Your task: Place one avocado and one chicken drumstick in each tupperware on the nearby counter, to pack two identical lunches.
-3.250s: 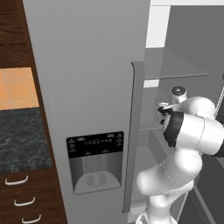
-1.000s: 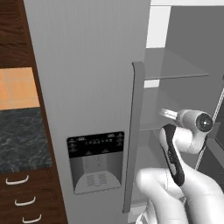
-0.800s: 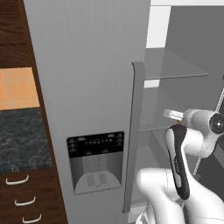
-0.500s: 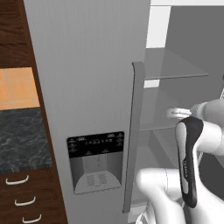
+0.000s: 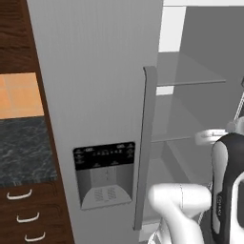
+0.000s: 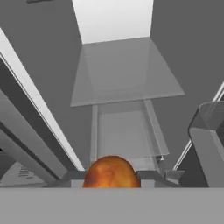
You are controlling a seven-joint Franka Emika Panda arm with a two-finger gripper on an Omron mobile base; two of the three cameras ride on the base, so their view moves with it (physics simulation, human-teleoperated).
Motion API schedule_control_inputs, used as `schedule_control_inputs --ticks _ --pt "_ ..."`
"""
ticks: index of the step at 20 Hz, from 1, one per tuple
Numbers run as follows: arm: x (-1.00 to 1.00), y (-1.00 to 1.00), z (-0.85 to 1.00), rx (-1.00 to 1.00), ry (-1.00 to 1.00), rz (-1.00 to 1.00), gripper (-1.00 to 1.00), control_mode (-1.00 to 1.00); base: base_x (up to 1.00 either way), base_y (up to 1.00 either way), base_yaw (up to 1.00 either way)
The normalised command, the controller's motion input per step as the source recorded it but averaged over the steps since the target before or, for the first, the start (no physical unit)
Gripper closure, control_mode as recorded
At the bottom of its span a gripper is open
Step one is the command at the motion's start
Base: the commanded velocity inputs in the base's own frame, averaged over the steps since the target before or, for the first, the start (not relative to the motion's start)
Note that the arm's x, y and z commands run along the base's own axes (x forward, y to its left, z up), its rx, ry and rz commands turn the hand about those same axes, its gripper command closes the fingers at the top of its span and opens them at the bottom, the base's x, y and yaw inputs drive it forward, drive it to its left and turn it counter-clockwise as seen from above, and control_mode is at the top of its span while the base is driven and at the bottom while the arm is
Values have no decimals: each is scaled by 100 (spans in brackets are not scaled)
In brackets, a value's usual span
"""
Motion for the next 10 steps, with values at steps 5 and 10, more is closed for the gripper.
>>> schedule_control_inputs --ticks 5,10 --pt "0 0 0 0 0 0 100 100 -86 70 16" --pt "0 0 0 0 0 0 100 100 -6 100 17"
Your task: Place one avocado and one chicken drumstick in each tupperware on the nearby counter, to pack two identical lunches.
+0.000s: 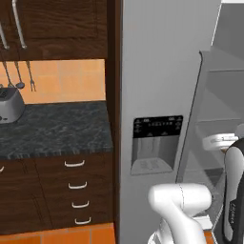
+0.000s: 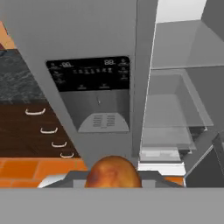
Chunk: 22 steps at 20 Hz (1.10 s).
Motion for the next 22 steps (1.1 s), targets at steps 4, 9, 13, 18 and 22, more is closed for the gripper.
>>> schedule_control_inputs --ticks 4,9,13,18,22 --pt "0 0 0 0 0 0 100 100 5 100 5" --pt "0 0 0 0 0 0 100 100 18 100 0" --pt "0 0 0 0 0 0 100 100 4 100 8" --pt "0 0 0 0 0 0 100 100 5 100 10" --pt "0 0 0 0 0 0 100 100 31 100 2"
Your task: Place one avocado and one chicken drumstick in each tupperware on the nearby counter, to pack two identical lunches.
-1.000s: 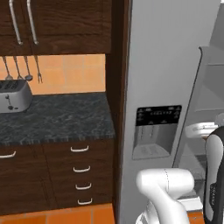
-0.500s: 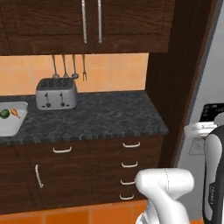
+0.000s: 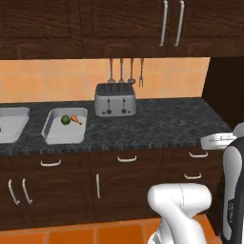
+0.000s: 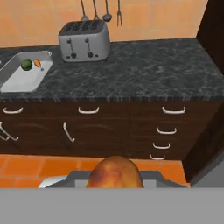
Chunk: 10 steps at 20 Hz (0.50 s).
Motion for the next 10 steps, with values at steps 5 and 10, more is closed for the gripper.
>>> schedule_control_inputs --ticks 5,10 --pt "0 0 0 0 0 0 100 100 33 100 0" --pt "0 0 0 0 0 0 100 100 48 100 0"
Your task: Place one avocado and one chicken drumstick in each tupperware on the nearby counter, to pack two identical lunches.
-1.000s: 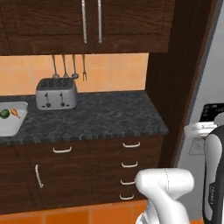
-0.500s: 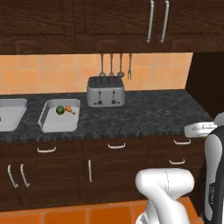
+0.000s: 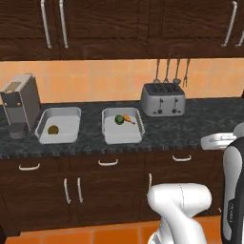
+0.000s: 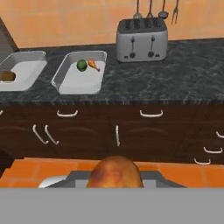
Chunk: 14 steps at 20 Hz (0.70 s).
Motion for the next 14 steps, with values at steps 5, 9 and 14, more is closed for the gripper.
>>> schedule_control_inputs --ticks 5,9,14 --pt "0 0 0 0 0 0 100 100 90 100 0" --pt "0 0 0 0 0 0 100 100 77 100 0" --pt "0 0 0 0 0 0 100 100 40 100 0"
